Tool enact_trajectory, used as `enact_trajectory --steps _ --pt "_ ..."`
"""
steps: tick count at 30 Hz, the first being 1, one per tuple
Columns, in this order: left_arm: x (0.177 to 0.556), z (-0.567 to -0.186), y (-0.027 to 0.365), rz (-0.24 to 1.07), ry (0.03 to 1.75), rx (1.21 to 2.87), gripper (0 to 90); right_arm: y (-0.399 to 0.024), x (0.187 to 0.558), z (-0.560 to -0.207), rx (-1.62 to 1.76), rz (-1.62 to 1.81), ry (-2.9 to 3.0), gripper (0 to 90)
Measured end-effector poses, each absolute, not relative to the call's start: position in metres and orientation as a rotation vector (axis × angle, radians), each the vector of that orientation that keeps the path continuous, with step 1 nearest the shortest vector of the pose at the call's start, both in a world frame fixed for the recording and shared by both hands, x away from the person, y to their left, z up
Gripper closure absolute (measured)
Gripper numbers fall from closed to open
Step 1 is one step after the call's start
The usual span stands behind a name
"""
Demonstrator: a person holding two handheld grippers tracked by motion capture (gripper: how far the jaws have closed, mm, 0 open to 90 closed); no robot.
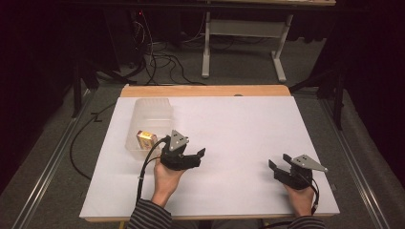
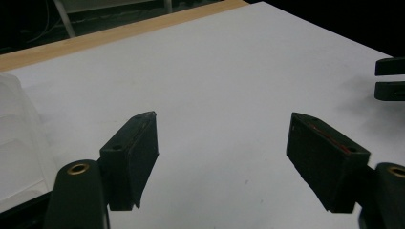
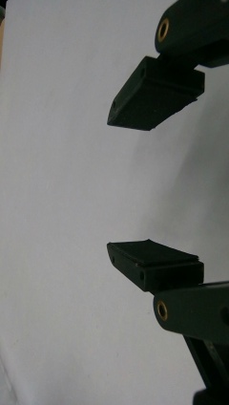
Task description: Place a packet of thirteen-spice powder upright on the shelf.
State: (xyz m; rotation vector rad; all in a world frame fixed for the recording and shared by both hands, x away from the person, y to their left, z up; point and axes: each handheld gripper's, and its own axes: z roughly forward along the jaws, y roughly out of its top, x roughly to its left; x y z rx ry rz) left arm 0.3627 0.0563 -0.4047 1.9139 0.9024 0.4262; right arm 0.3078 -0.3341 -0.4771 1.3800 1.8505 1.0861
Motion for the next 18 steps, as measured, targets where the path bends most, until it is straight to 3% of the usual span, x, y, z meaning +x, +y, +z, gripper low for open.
enact_trajectory --steps 18 --pt "0.364 -0.436 0.044 0.404 0.915 1.947 27.0 -0.334 0.309 -0.477 1.381 1.08 1.858 34.9"
